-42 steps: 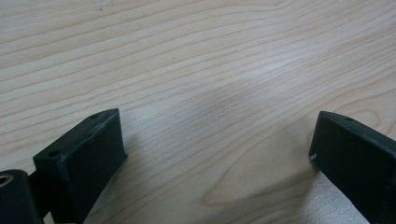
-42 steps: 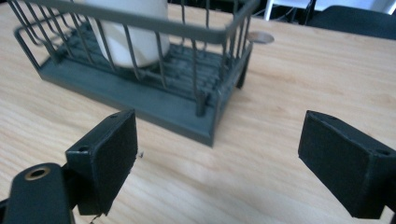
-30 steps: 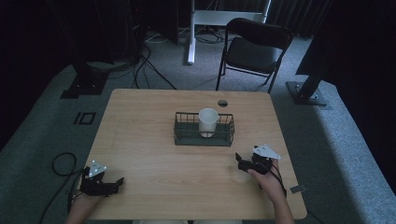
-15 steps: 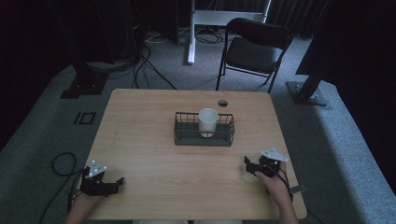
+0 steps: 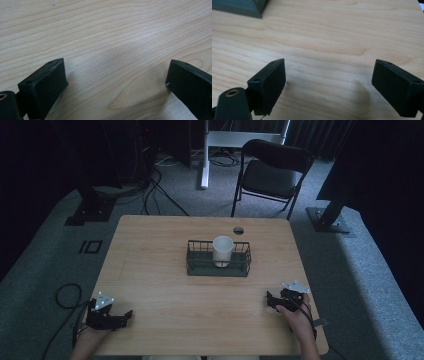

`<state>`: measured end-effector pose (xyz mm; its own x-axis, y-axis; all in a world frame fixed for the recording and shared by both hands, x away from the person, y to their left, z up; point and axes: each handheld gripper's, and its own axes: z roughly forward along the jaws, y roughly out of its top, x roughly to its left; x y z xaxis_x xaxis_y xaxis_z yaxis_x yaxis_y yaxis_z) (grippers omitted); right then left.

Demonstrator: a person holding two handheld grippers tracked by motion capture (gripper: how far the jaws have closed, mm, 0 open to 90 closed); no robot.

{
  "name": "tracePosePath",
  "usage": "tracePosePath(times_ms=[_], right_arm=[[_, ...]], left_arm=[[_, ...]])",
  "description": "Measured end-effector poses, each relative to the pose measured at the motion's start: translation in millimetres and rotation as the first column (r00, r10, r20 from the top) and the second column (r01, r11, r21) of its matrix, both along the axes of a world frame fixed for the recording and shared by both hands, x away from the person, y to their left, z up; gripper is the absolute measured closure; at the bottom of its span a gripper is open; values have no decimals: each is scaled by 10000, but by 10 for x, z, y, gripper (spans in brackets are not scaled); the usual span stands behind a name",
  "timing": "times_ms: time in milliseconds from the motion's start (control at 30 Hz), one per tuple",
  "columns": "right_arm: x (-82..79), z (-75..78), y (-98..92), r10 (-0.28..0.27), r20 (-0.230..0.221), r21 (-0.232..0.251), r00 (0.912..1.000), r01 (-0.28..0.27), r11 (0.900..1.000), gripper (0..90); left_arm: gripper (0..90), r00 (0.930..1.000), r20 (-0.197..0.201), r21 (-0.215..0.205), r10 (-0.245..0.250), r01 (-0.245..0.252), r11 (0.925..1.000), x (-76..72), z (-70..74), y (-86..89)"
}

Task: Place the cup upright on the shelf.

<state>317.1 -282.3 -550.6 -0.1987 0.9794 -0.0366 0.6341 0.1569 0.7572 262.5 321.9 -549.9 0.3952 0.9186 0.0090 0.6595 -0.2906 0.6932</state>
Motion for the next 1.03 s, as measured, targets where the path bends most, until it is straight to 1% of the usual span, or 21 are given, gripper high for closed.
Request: tracePosePath(times_ms=[100,200,233,300,367,500,1033], right_arm=[[-6,-7,-20,-109,-192,-88,9998,107,9999,118],[-10,-10,-28,-191,-261,-184,9995,186,9997,117],[-11,-12,-42,-316,-347,-66,9989,314,9995,117],[-9,-14,-60,-364,-441,89,9984,369,9993,117],[-8,-17,-83,-401,-590,347,9975,422,9985,117],[-13,-18,-101,-257,-597,370,9979,280,9989,117],[-5,-18,-106,-181,-602,355,9980,203,9992,114]], left_arm=[[34,10000,4,-5,2,-2,10000,0,0,0],[34,10000,3,-4,3,-3,10000,0,0,0],[34,10000,2,-1,2,-2,10000,0,0,0],[34,10000,3,-4,4,-4,10000,0,0,-1],[34,10000,1,0,4,-4,10000,0,0,-1],[34,10000,5,-1,2,-2,10000,0,-1,0],[33,10000,3,3,7,-7,10000,0,0,-1]])
